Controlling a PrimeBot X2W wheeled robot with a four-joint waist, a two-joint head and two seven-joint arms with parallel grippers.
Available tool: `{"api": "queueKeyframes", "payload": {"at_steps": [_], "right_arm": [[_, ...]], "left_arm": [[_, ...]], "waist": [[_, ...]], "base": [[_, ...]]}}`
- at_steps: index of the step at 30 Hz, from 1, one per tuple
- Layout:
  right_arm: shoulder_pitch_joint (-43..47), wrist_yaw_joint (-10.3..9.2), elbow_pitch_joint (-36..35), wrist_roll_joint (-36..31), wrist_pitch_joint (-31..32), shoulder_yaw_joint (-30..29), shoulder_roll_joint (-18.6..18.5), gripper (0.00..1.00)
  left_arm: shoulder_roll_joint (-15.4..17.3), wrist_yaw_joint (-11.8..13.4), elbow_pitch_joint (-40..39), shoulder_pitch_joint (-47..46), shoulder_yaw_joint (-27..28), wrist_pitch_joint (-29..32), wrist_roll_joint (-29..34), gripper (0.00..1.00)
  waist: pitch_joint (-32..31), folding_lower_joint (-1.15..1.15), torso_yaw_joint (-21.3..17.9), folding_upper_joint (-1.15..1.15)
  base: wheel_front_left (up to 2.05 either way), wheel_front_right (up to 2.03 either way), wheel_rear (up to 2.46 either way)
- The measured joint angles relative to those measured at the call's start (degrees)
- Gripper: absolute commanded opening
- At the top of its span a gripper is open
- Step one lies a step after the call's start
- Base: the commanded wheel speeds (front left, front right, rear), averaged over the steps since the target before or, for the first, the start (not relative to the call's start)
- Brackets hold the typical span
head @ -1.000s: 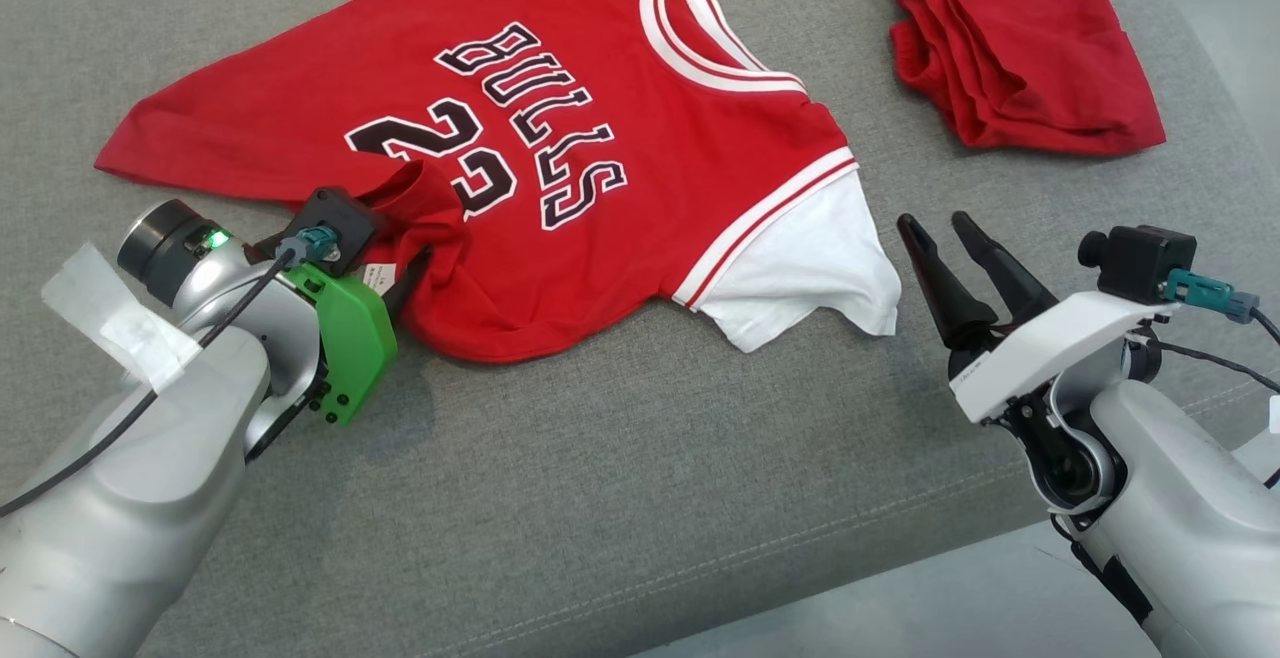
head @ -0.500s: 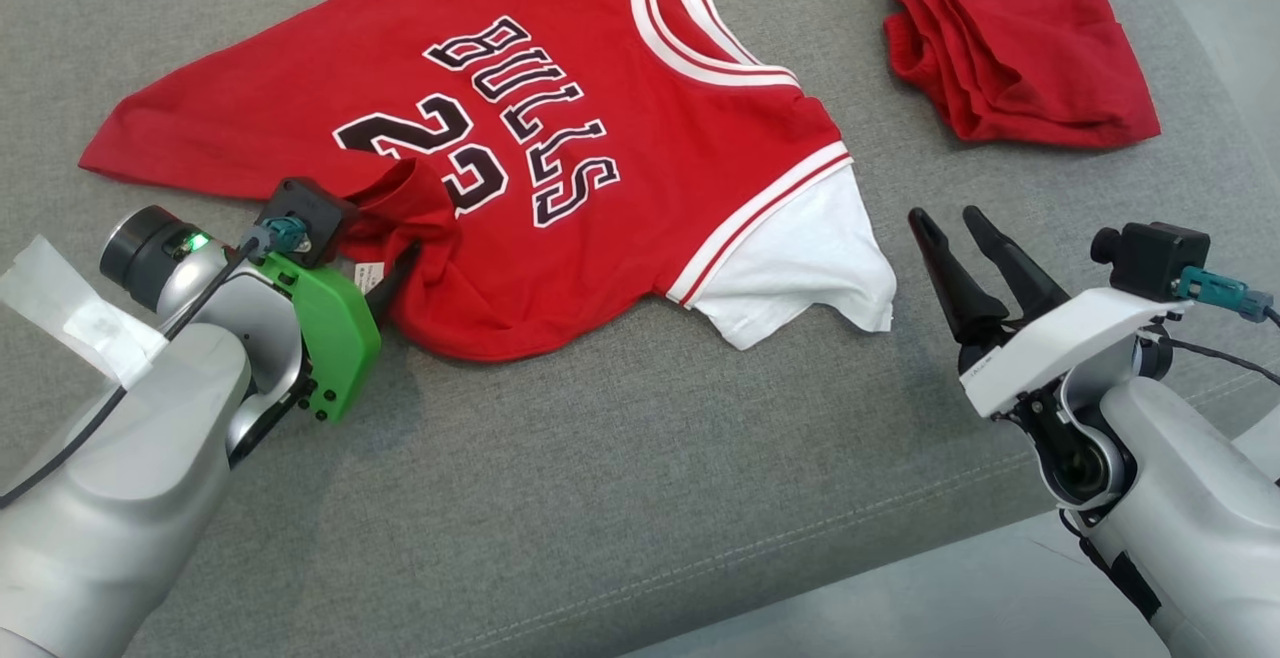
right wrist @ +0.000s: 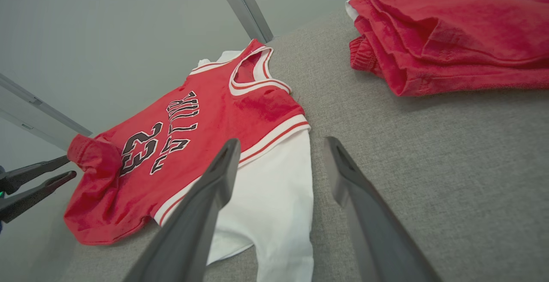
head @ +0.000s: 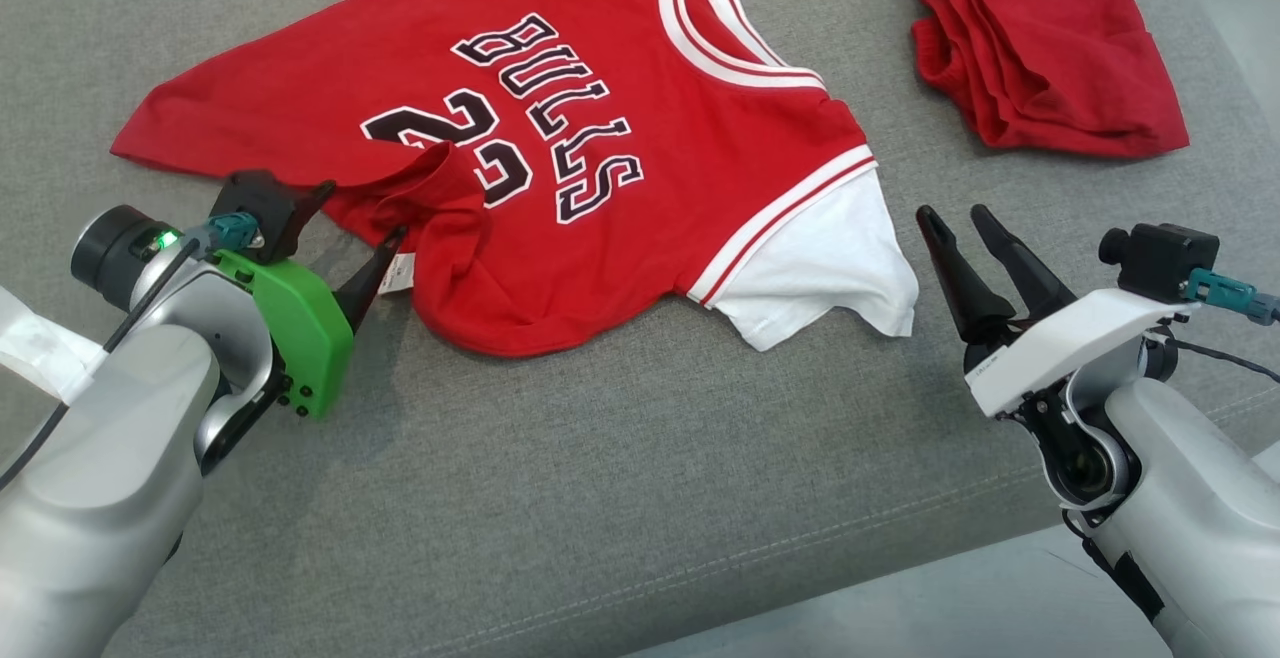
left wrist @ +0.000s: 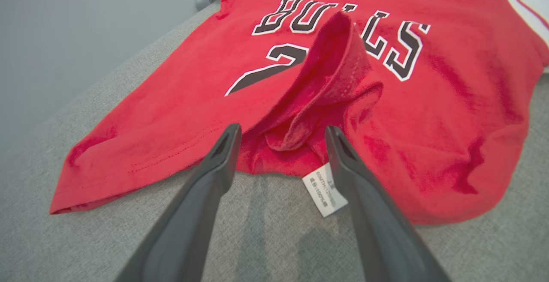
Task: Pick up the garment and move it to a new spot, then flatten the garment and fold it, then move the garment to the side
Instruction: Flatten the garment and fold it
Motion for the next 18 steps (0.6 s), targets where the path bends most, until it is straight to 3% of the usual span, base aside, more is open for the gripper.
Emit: {"api": "queueKeyframes", "payload": {"at_steps": [18], "right_arm": [[0.0,0.01,-0.4,0.0,0.0,0.5,0.0,1.0]], "left_arm": [[0.7,0.0,0.7,2.5,-0.2,-3.1,-0.9,1.0]], "waist": [[0.6,0.0,-1.4,0.0]], "base": [[0.0,0.0,0.0]]}}
